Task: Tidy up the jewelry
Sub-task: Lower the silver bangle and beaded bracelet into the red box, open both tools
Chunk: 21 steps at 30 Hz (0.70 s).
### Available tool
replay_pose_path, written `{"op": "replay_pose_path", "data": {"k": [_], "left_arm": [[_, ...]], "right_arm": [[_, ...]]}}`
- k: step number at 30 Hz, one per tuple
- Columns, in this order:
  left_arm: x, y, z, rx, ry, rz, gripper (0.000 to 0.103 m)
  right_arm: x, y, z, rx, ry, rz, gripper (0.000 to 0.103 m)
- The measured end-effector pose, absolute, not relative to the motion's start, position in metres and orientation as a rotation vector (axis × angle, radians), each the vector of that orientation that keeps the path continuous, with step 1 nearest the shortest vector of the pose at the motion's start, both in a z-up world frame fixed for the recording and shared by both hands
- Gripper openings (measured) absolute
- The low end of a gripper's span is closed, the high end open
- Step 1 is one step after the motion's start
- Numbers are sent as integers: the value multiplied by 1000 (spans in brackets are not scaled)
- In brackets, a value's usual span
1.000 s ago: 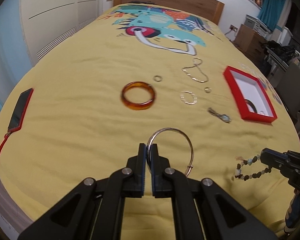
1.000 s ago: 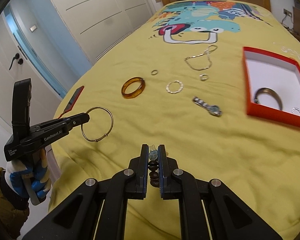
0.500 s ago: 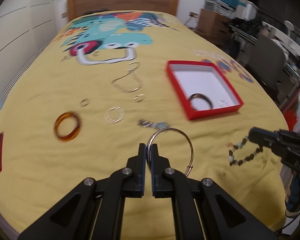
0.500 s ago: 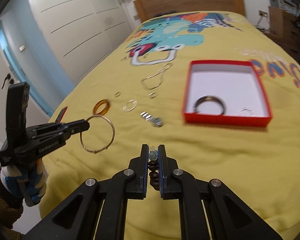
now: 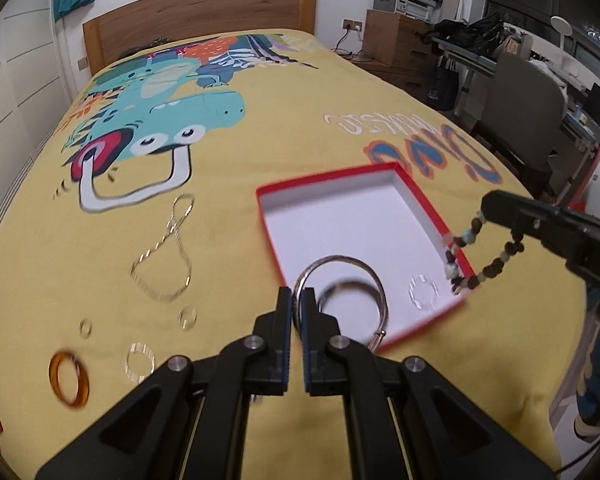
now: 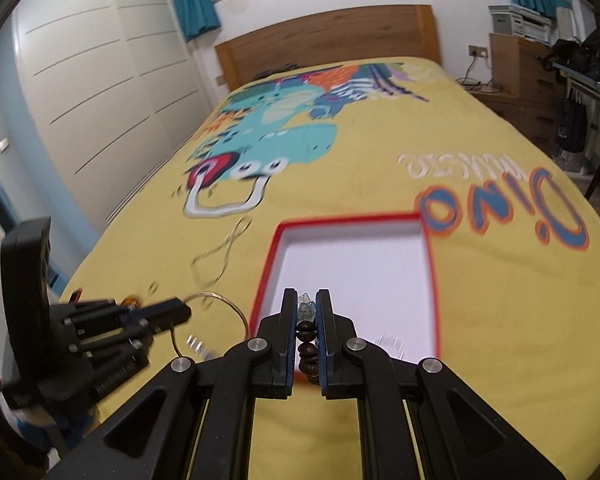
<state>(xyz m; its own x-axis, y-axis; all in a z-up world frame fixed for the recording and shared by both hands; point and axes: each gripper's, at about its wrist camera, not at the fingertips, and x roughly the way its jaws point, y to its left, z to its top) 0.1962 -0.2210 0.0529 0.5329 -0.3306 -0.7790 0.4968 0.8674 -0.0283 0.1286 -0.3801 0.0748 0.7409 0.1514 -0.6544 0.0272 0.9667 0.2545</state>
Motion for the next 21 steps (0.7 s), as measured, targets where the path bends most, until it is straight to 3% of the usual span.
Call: {"op": "replay_pose_path", "data": {"k": [9, 21], "left_arm": [[262, -271, 14, 270, 935, -433, 4], [280, -289, -33, 326, 994, -382, 4]], "right_arm": [[191, -410, 32, 276, 806, -3, 9], [195, -430, -25, 225, 916, -69, 9]]}}
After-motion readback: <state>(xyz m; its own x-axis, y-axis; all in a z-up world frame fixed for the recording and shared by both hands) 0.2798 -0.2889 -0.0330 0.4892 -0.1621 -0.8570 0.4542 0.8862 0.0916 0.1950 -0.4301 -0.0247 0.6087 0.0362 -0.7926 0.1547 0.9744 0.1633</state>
